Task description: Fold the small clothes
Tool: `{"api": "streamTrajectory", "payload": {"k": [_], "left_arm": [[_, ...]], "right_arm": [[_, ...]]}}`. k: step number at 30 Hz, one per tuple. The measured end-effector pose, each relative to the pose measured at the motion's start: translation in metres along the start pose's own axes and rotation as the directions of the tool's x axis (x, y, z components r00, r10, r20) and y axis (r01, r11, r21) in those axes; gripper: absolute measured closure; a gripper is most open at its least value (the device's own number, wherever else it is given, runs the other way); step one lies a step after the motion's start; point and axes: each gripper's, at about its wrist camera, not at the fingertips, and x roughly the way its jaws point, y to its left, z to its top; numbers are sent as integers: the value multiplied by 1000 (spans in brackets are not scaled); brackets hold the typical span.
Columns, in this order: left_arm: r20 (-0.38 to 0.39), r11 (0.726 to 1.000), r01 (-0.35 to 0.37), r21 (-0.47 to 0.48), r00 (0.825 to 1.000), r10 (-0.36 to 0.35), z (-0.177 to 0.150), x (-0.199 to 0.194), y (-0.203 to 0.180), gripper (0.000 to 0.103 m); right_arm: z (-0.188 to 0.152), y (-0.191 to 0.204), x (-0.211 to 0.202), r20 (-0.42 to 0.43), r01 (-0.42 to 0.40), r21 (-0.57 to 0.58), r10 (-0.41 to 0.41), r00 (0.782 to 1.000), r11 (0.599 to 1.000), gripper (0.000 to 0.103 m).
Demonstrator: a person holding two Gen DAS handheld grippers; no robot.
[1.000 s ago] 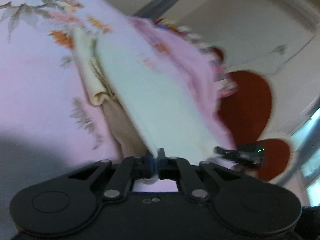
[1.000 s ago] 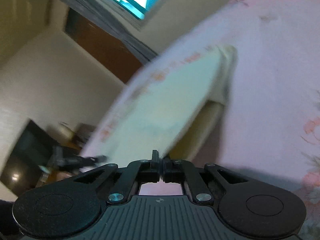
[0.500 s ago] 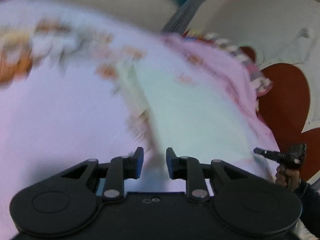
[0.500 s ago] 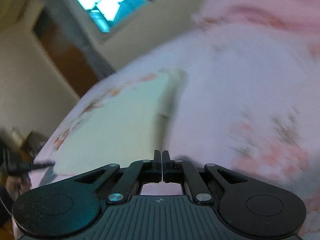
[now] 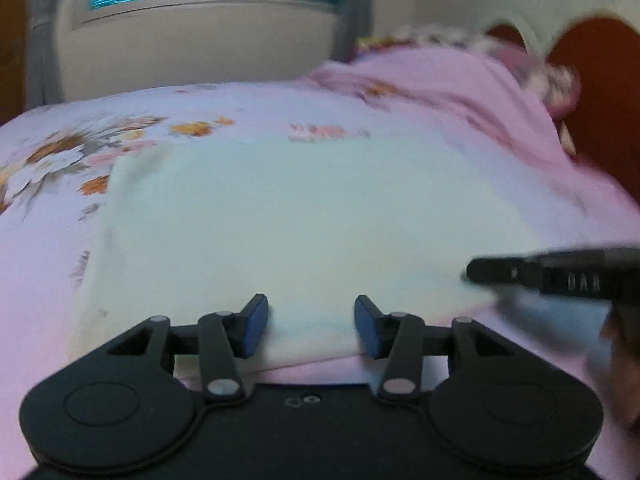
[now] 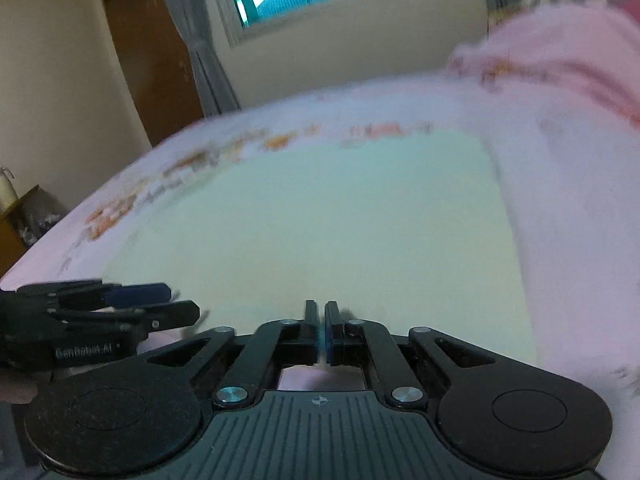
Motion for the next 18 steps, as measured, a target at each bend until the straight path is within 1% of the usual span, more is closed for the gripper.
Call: {"api": "streamTrajectory", "payload": {"k": [1, 3, 5, 7, 8, 9, 10, 11, 12, 13, 14, 15, 17, 18], "left_arm": [[4, 1000, -1, -1, 1000, 1, 0, 0, -5, 55], [-29, 999, -34, 4, 999, 34, -5, 12, -18, 54], [-31, 998, -56, 30, 998, 57, -8, 15, -21, 53], [-25, 998, -64, 14, 998, 64, -4, 5, -16, 53], [-6, 996, -85, 14, 996, 85, -2, -4, -12, 53], [11, 994, -108, 18, 994, 107, -2, -7, -6, 53], [3, 991, -131, 22, 991, 131, -1, -6, 0, 52], [-29, 988, -150, 29, 988, 151, -3, -2, 7, 52], [-35, 990, -140, 27, 989, 140, -8, -1, 18, 49], [-29, 993, -117, 5, 993, 117, -8, -6, 30, 50], [-14, 993, -120, -12, 993, 120, -6, -14, 38, 51], [24, 990, -139, -26, 990, 140, -2, -25, 49, 52], [80, 988, -139, -70, 986, 144, 2, -39, 73, 51], [79, 984, -144, -104, 985, 153, 6, -41, 87, 51]], "right_arm": [[-2, 4, -1, -1, -16, -3, 16, 1000, 1000, 100], [-8, 18, 4, -35, -45, -37, 44, 998, 998, 100], [-20, 31, 10, -58, -7, -116, 0, 998, 993, 100], [-16, 31, 10, -68, -16, -70, 11, 998, 997, 100], [-13, 29, 3, -44, -12, -56, 9, 999, 998, 100], [-13, 30, -4, 7, 7, -66, -7, 1000, 998, 100], [-11, 27, -8, 33, 30, -74, -28, 999, 997, 100], [-11, 20, -5, 20, 67, -64, -66, 998, 996, 100], [-13, 9, 2, -37, 105, -47, -107, 994, 993, 100], [-17, -4, 5, -63, 80, -25, -82, 995, 996, 100], [-15, -13, 2, -64, 50, 8, -49, 997, 999, 100], [-11, -17, -2, -66, 44, 19, -43, 997, 999, 100], [-2, -21, -19, 17, 87, -5, -87, 996, 996, 99], [4, -25, -23, 48, 91, -1, -91, 995, 996, 99]]}}
